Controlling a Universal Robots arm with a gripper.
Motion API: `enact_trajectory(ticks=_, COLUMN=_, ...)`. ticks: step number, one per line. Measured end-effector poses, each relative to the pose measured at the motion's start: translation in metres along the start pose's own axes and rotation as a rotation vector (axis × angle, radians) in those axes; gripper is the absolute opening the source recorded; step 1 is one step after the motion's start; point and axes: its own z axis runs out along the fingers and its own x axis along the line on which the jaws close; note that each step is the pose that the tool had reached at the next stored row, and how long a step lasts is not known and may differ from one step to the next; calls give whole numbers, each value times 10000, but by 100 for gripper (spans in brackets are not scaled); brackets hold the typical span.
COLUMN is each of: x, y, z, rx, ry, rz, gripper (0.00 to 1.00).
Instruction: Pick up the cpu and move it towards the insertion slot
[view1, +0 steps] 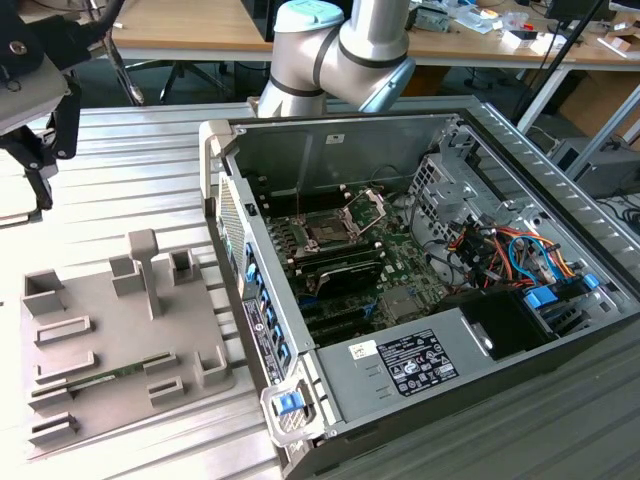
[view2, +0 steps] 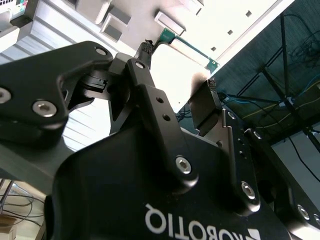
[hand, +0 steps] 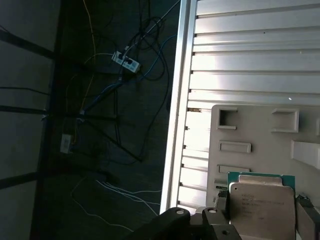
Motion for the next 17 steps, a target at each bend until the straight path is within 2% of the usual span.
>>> enact_trajectory(ticks=8, x=-62, y=-8, z=-1, rx=0, ry=1, rz=0, gripper=55)
enact_trajectory(ticks=17, x=-84, y=-11, z=0, rx=0, ry=0, rz=-1, gripper=55)
